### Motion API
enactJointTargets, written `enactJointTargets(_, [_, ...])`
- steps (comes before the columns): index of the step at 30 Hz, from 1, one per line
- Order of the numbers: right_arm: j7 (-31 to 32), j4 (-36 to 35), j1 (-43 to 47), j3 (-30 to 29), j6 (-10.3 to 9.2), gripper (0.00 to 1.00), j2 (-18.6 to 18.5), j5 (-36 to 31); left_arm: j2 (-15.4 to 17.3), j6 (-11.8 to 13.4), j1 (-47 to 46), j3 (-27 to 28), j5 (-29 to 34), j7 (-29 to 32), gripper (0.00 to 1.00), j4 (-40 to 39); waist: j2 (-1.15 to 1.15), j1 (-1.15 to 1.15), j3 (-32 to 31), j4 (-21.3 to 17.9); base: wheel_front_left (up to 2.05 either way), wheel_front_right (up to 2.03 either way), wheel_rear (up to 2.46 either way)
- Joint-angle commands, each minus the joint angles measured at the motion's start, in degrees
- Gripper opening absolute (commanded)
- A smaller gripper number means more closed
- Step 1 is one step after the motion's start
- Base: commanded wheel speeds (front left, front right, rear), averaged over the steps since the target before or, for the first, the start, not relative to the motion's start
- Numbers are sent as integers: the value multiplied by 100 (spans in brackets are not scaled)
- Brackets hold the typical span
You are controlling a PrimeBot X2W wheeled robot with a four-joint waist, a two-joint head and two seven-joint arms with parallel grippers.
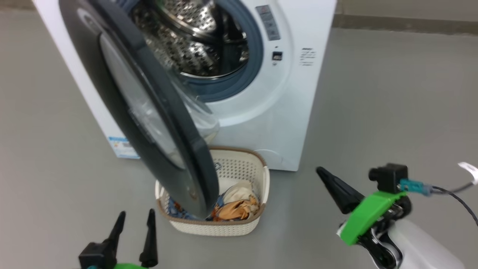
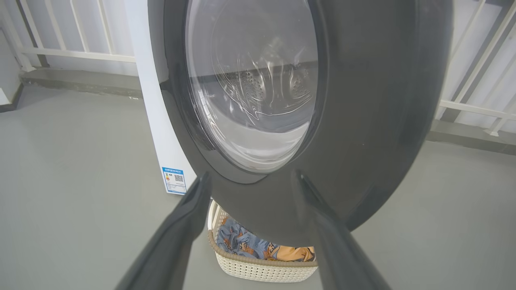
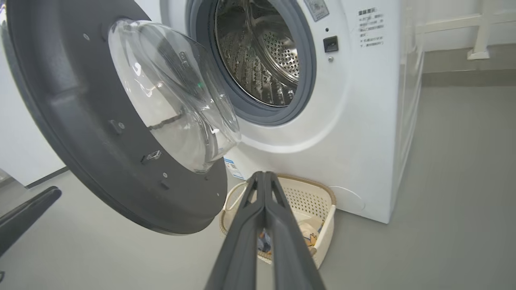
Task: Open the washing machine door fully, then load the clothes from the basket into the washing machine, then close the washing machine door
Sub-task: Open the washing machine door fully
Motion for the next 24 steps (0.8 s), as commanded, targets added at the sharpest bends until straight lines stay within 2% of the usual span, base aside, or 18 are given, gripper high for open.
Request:
enactJointTargets(1, [-219,-44,66,23,17,0,-70,-219,66,-17,-56,249,56,-52,100,-146,0,0,-228,-286,0,0,0])
enactJointTargets(4, [-526,87,284,-316,17,0,19,-558,66,-47,24,427,100,-52,100,-187,0,0,-269,-450,0,0,0])
enactJointTargets(8, [-627,-7,616,-1075,17,0,195,-1141,66,-75,102,573,135,-52,100,-252,0,0,-286,-631,0,0,0])
enactJointTargets(9, [-632,-265,847,-1628,17,0,353,-1531,66,-83,132,588,142,-52,100,-269,0,0,-287,-694,0,0,0])
enactJointTargets(10, [-632,-265,847,-1628,17,0,353,-1531,66,-83,132,588,142,-52,100,-269,0,0,-287,-694,0,0,0])
enactJointTargets(13, [-634,-768,1411,-2509,17,0,798,-2029,66,-62,173,593,151,-52,100,-287,0,0,-303,-788,0,0,0])
enactJointTargets(19, [-635,-1466,1975,-3173,17,0,1223,-2850,66,-39,204,578,139,-52,100,-287,0,0,-335,-858,0,0,0])
enactJointTargets(20, [-635,-1527,2054,-3255,17,3,1293,-2918,66,-42,210,578,141,-52,100,-285,0,0,-344,-861,0,0,0])
enactJointTargets(21, [-635,-1613,2120,-3379,17,31,1350,-3033,66,-44,216,578,144,-52,100,-283,0,0,-351,-863,0,0,0])
enactJointTargets(22, [-635,-1693,2187,-3501,17,100,1408,-3160,66,-47,219,577,146,-52,100,-282,0,0,-356,-861,0,0,0])
enactJointTargets(24, [-635,-1736,2336,-3545,17,100,1503,-3267,66,-56,224,574,150,-52,100,-274,0,0,-370,-857,0,0,0])
